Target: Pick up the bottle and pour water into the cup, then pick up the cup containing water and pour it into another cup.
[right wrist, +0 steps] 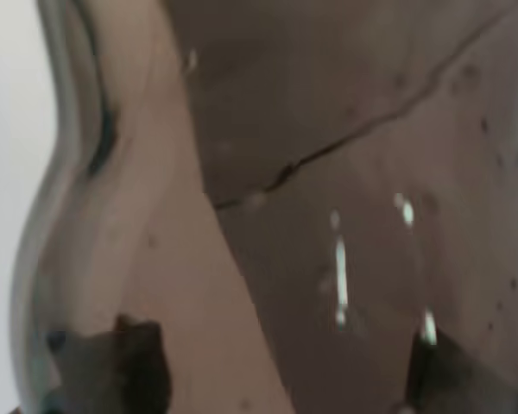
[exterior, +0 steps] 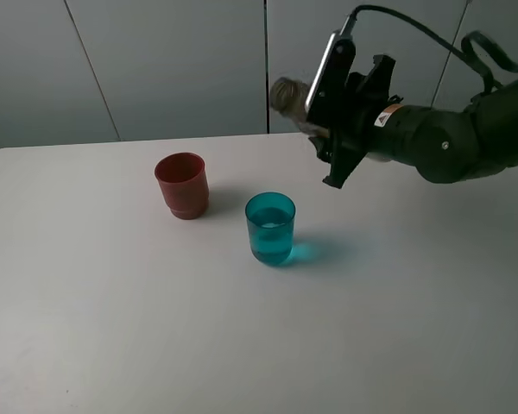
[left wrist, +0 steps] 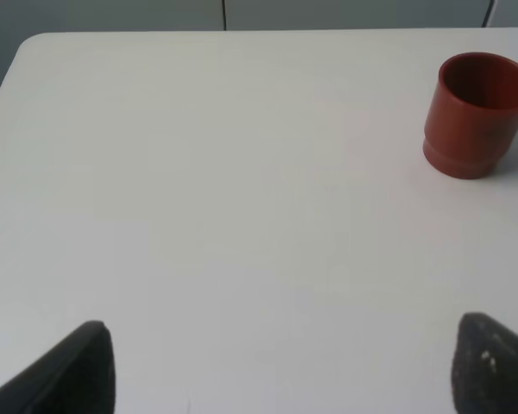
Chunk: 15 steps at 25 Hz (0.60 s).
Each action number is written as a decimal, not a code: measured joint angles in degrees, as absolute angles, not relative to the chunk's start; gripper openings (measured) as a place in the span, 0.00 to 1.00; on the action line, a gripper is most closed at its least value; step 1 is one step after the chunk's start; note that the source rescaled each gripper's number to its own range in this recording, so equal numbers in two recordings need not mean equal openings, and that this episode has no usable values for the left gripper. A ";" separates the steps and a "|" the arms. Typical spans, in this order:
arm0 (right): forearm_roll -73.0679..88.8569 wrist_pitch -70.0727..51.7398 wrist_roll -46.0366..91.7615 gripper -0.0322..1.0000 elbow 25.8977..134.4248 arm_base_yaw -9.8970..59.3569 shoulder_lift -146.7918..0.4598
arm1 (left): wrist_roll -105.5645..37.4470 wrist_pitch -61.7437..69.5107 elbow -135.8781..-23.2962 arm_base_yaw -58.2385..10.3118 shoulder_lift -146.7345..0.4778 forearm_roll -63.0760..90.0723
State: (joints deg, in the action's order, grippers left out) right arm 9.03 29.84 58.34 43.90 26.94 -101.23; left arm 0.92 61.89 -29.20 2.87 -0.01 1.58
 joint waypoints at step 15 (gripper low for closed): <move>-4.65 52.23 7.87 0.05 44.85 11.20 -112.37 | 0.92 61.89 -29.20 2.87 -0.01 1.58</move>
State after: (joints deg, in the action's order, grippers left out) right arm -4.65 52.23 7.87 44.85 11.20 -112.37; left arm 0.92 61.89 -29.20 2.87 -0.01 1.58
